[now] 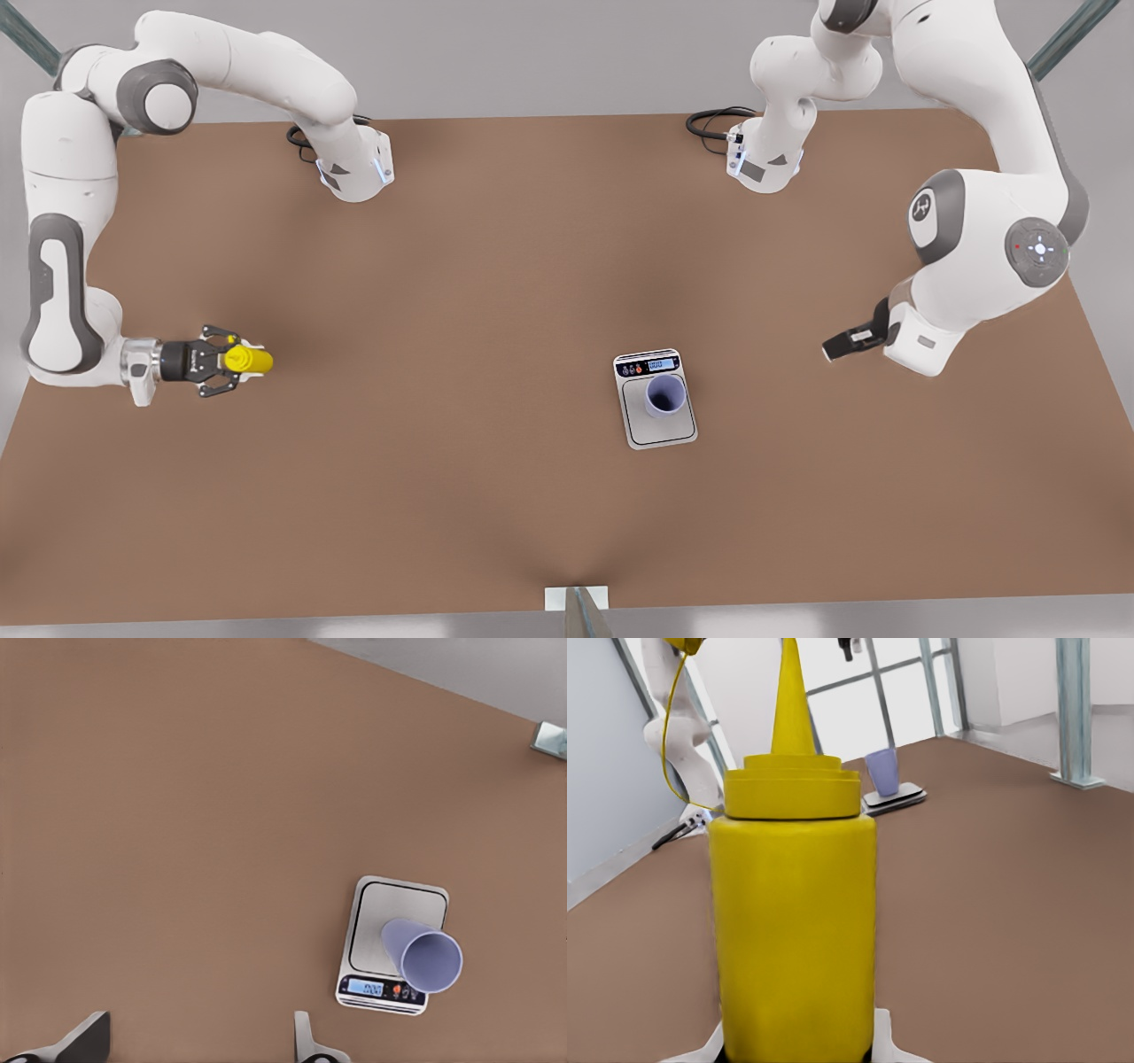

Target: Move cup to the weight, pick up sauce bottle, pour sauce

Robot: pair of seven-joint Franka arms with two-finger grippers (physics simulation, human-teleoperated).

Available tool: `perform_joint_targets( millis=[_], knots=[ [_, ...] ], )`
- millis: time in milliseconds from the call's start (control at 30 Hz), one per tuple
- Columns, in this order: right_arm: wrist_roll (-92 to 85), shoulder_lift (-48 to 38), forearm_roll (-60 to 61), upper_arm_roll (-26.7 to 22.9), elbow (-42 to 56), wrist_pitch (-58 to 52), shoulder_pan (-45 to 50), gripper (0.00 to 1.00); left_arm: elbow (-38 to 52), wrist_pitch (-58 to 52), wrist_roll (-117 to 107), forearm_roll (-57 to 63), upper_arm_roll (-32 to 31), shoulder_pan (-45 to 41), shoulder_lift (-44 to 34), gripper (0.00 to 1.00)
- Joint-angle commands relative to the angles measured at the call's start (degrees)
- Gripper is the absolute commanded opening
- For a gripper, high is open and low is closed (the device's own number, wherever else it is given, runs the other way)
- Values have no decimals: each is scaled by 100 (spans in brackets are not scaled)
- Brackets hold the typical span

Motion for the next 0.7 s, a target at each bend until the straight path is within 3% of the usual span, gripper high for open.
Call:
perform_joint_targets(
  millis=[0, 200, 333, 667],
  knots=[
    [34, -24, 30, 9, -5, 27, 90, 48, 0, 0, 38, 431, 1, 75, -49, 100],
    [965, -323, 672, 18, -84, 1170, 1883, 48, -26, -132, 214, 598, 9, 101, -251, 100],
    [1694, -472, 645, 818, -180, 1987, 2049, 48, -9, -246, 197, 598, 9, 110, -164, 100],
    [3426, -525, 663, 765, 382, 3226, 4150, 49, -44, -536, 153, 590, 9, 84, -84, 100]
  ],
)
